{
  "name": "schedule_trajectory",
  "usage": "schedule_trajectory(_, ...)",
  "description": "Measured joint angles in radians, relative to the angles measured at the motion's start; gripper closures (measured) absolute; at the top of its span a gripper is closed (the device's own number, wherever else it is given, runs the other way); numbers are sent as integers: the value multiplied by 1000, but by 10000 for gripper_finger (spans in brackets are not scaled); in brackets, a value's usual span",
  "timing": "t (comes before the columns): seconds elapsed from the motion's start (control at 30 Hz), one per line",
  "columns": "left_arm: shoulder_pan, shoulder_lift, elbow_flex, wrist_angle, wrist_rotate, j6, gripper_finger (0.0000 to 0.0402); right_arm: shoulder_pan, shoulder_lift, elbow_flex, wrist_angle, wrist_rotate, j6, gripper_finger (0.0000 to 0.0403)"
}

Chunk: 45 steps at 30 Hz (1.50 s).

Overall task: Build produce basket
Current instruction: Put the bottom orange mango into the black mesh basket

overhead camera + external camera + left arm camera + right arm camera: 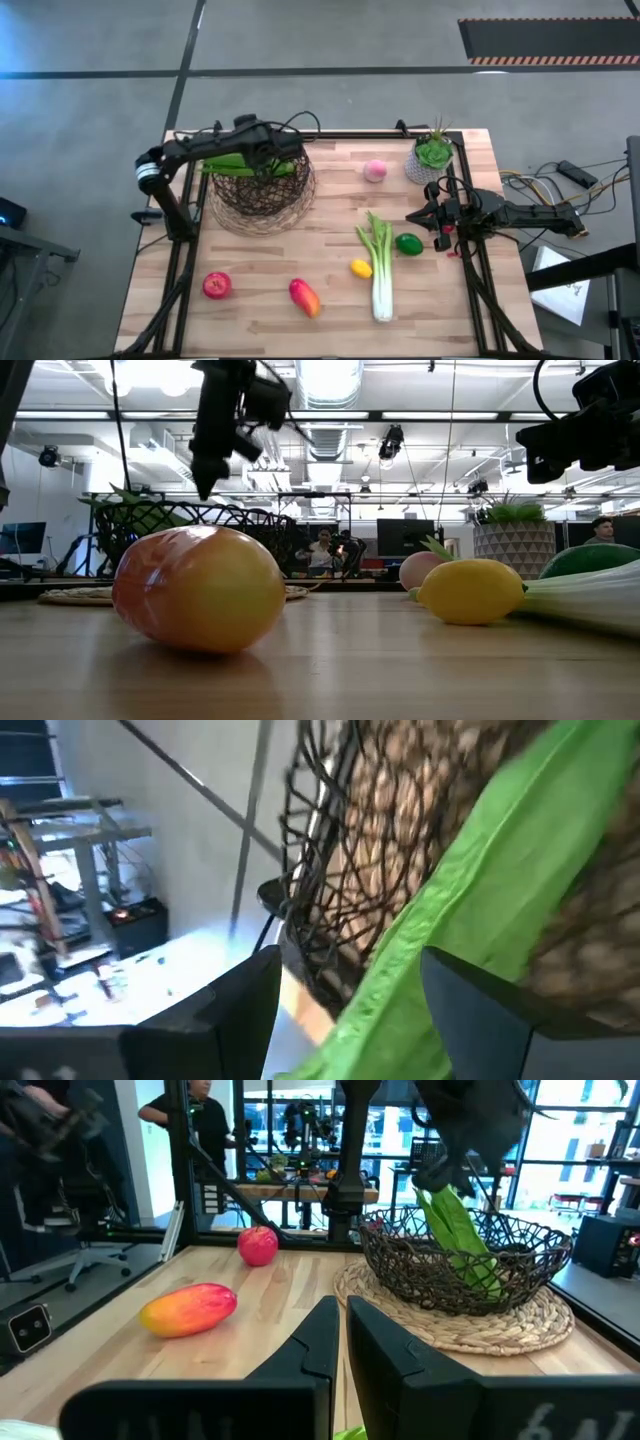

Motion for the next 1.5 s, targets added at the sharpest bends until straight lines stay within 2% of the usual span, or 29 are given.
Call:
schedule_trajectory(0.13,-115,-38,27,22,0,-131,178,0,0,0,0,0,0,385)
schedule_trajectory(0.27,-271,-74,11,108,3,-200,178,0,0,0,0,0,1,385)
schedule_trajectory(0.6,-688,-40,-9,362,34,-208,178,0,0,0,0,0,0,385)
schedule_trajectory(0.73,-800,11,-10,468,132,-213,178,0,0,0,0,0,0,385)
schedule_trajectory(0.83,-841,58,-10,543,246,-205,178,0,0,0,0,0,0,385)
schedule_trajectory(0.97,-877,128,-7,569,343,-219,178,0,0,0,0,0,-1,385)
schedule_trajectory(1.13,-881,211,11,583,519,-228,178,0,0,0,0,0,1,385)
schedule_trajectory(1.23,-877,255,30,584,594,-166,178,0,0,0,0,0,-1,385)
schedule_trajectory(1.33,-875,287,44,587,633,-101,178,0,0,0,0,0,-1,385)
schedule_trajectory(1.5,-869,318,50,597,633,-18,178,0,0,0,0,0,-2,385)
